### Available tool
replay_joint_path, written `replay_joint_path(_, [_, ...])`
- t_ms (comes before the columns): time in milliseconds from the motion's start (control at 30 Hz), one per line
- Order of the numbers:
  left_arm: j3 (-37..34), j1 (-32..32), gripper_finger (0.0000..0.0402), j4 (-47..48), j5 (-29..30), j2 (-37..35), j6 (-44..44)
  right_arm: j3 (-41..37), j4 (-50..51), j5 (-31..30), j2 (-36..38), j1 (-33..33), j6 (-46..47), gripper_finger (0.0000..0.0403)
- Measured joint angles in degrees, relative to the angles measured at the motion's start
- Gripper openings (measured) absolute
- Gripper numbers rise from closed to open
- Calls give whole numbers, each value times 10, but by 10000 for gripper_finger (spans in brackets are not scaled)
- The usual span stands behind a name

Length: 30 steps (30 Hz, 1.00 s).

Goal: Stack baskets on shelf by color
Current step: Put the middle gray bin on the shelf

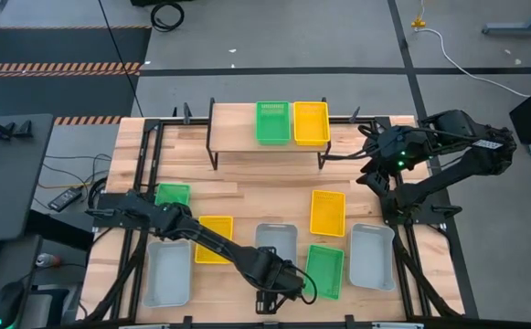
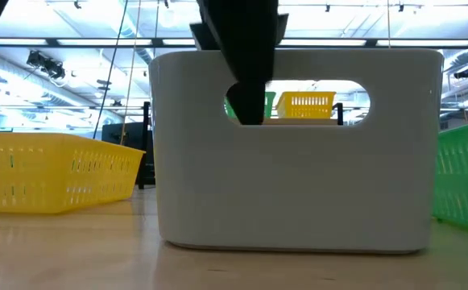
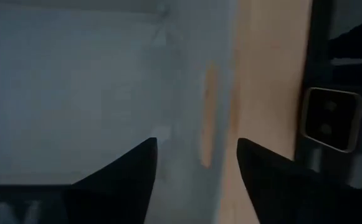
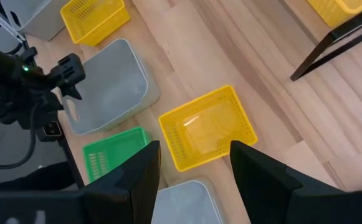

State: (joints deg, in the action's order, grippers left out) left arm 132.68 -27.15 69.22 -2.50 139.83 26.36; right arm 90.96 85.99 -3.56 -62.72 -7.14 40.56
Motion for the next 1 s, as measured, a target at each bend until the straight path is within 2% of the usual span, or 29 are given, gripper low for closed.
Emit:
replay_joint_path(133, [1,8,149,-5,13,3,-1,0,0,1,0,0,3,200])
replay_joint_path(267, [0,23,40,7,27,7,-2,0,-1,0,0,0,4,200])
replay_joint_path(333, [0,35,13,10,30,6,0,0,-1,0,0,0,8,200])
replay_joint_path(567, [15,59,5,68,43,-31,-5,0,0,11,0,0,19,200])
replay_joint_path(1000, [22,71,2,206,130,-126,-10,0,-2,0,0,0,19,200])
